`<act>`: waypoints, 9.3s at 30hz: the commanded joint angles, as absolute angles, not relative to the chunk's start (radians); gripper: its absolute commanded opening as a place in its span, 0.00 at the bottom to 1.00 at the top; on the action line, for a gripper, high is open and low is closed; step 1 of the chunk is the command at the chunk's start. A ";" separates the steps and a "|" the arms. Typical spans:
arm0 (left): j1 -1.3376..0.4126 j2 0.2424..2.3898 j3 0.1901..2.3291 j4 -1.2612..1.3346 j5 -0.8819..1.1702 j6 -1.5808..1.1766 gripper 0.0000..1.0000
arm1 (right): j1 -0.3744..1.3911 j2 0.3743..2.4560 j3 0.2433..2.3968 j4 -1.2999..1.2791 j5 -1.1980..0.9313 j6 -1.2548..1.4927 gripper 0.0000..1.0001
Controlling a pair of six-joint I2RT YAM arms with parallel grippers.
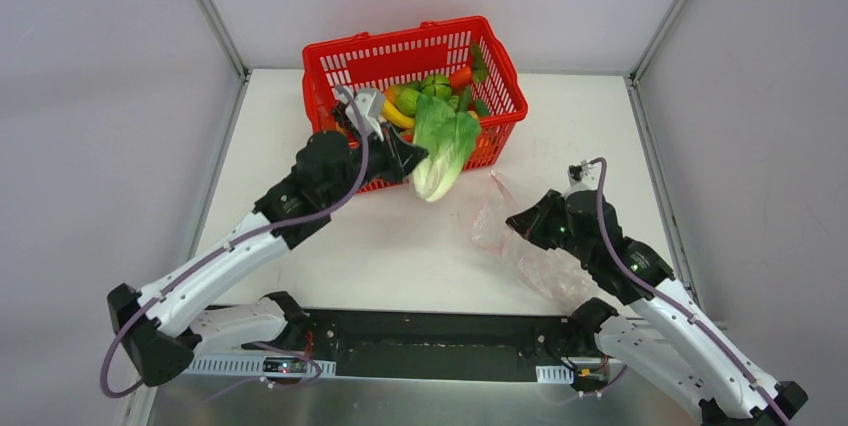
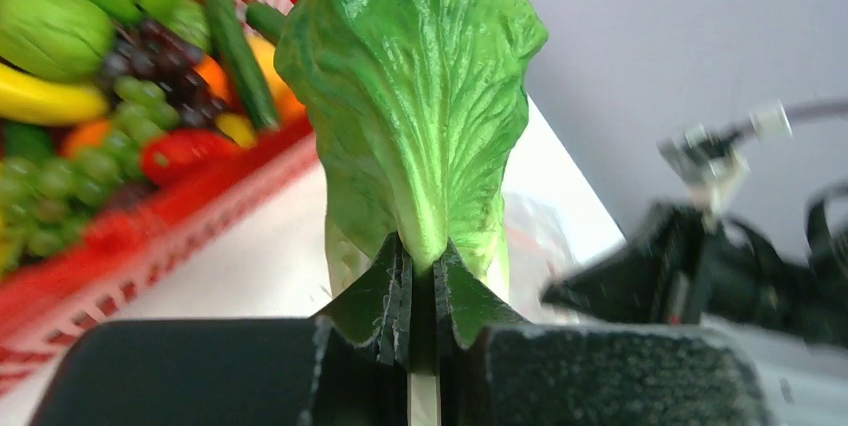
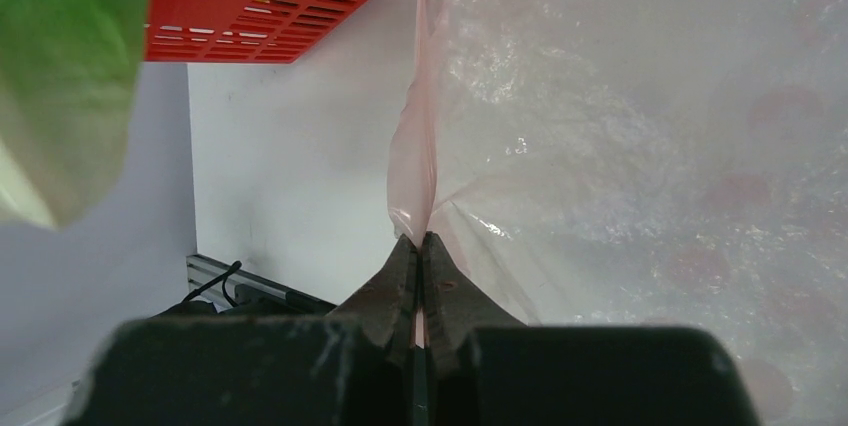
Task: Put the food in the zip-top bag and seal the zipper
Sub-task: Place the fake vegetable in the zipper food storage bag.
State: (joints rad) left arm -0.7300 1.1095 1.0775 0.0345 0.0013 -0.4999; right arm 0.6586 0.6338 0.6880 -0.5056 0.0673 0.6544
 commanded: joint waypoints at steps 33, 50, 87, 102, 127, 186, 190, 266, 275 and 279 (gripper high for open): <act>-1.025 0.985 0.477 0.715 0.047 -0.669 0.00 | 0.660 0.535 0.613 -0.382 -0.037 0.733 0.00; -1.027 1.081 0.448 0.732 0.077 -0.704 0.00 | 0.660 0.503 0.586 -0.276 -0.026 0.766 0.01; -1.064 1.230 0.607 0.569 0.407 -0.629 0.00 | 0.660 0.624 0.604 -0.179 -0.343 0.469 0.04; -1.071 1.268 0.674 0.411 0.485 -0.455 0.00 | 0.660 0.624 0.603 -0.132 -0.639 0.341 0.05; -1.071 1.213 0.668 0.334 0.311 -0.435 0.00 | 0.662 0.713 0.614 -0.166 -0.645 0.319 0.10; -1.071 1.261 0.528 0.405 -0.117 -0.730 0.00 | 1.150 0.849 0.567 -0.327 0.481 0.457 0.51; -1.071 1.265 0.529 0.408 -0.112 -0.729 0.00 | 1.156 0.887 0.563 -0.292 0.496 0.412 0.36; -1.187 0.951 0.196 1.072 -0.682 -0.937 0.00 | 1.218 1.003 0.244 0.969 -0.083 0.629 0.00; -1.208 0.962 0.227 1.020 -0.654 -0.854 0.00 | 1.218 1.058 0.237 1.024 0.025 0.709 0.02; -1.210 0.963 0.213 0.955 -0.634 -0.815 0.00 | 1.217 1.001 0.239 0.913 0.030 0.717 0.03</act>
